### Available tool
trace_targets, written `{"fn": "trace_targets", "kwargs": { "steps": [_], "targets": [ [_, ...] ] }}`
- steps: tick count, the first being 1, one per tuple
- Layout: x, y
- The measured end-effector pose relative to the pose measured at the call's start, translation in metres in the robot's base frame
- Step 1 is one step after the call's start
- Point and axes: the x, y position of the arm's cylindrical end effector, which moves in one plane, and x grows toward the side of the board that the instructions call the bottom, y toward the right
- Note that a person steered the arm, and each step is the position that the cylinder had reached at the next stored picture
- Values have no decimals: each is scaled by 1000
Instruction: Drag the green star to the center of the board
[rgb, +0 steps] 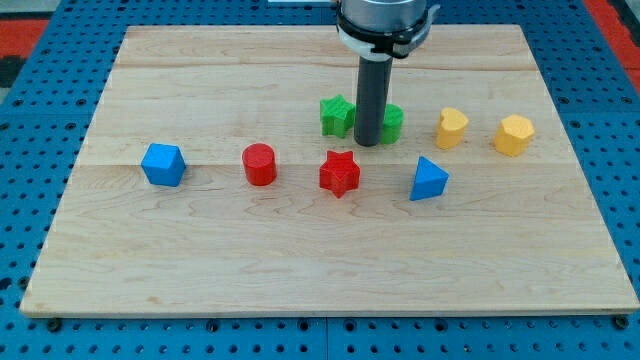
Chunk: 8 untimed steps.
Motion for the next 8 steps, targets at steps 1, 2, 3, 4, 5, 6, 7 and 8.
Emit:
{"fn": "trace_targets", "kwargs": {
  "steps": [1,2,3,4,5,6,7,8],
  "targets": [
    [-27,-26],
    [-46,-65],
    [-68,-42],
    [-92,-32],
    [-114,-83],
    [-114,-133],
    [-79,-101],
    [-50,-92]
  ]
}}
